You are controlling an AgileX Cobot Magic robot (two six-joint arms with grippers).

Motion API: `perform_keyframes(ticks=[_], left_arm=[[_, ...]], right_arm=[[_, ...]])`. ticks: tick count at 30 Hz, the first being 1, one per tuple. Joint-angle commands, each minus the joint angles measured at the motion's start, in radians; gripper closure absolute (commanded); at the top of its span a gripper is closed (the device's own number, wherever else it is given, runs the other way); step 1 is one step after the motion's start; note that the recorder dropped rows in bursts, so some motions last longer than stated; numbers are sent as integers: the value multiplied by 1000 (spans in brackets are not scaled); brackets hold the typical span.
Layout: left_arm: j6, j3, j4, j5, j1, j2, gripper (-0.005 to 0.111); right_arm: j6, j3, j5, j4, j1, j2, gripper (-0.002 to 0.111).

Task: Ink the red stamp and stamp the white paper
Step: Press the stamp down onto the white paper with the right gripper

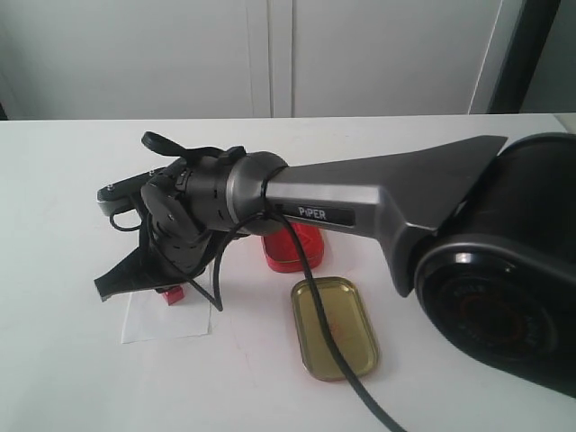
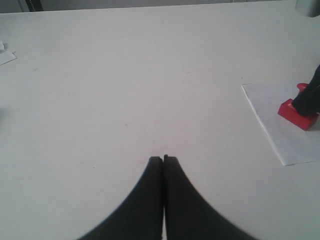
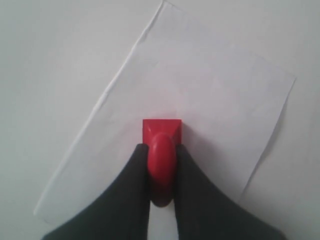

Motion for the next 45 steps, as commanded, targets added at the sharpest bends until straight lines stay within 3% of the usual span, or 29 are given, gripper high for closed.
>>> perform_keyframes(ticks=[1,11,45], left_arm=[[0,7,-4,-4,1,-5,107],[0,7,-4,-4,1,-5,107],[0,7,-4,-4,1,-5,107]], right_arm=[[0,26,78,-1,0,84,108],[-26,26,170,-1,0,143,108],[-28,26,190,19,0,156,108]])
